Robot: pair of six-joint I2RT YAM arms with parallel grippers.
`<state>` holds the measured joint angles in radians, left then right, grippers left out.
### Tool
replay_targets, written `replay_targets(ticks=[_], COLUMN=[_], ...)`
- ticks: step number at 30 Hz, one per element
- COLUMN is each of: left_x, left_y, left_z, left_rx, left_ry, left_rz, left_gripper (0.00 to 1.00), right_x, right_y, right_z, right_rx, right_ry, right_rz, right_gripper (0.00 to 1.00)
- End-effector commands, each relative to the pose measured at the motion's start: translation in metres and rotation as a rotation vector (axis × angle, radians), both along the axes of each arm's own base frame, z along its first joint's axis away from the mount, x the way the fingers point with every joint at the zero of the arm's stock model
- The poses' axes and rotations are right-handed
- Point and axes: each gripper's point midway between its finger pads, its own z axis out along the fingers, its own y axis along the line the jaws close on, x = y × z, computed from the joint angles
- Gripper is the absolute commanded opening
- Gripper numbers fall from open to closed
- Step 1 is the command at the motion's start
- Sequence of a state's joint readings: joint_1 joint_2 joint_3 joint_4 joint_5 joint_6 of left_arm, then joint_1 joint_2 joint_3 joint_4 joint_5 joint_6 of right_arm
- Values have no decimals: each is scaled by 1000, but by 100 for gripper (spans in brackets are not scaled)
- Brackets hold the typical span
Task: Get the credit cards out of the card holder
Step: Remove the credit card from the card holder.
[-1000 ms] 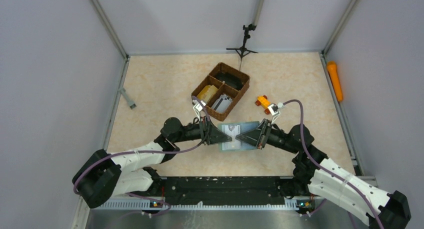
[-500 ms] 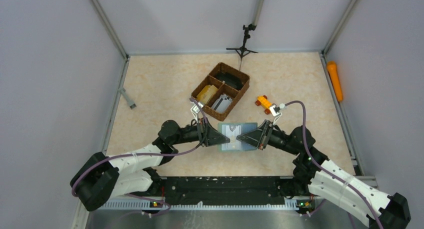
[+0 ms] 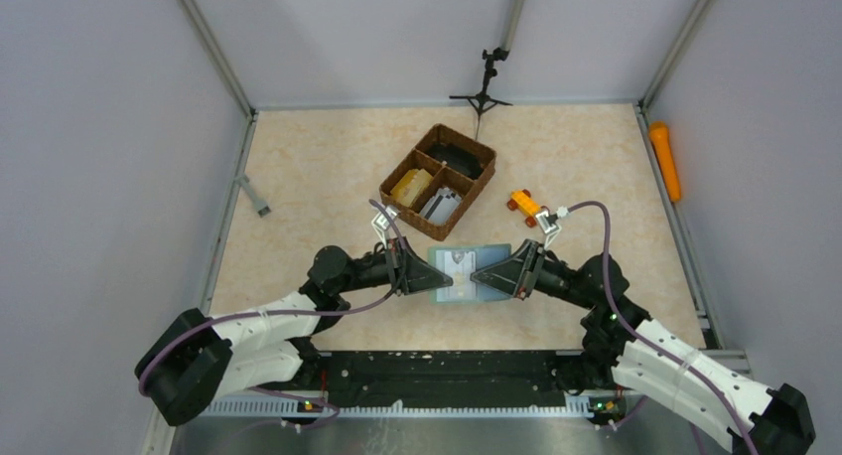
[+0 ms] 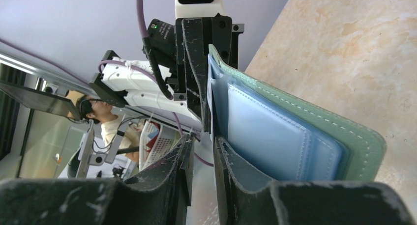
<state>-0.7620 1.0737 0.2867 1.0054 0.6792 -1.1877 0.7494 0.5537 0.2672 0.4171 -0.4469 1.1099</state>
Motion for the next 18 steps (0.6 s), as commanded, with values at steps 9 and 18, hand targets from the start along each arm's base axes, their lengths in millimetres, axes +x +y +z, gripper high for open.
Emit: replay_targets(ticks=[9,18], left_x=[-5,-1], left_y=[7,13], left_z=[27,23], left_rx=[-97,-75], left_ry=[-82,-88], left_rz=[19,65], left_gripper=[0,0], right_x=[2,9], right_y=[-4,-13], right_z=[9,7], right_rx=[27,-12], right_ry=[-24,-27], right_rz=[-17,-84], right_gripper=[0,0])
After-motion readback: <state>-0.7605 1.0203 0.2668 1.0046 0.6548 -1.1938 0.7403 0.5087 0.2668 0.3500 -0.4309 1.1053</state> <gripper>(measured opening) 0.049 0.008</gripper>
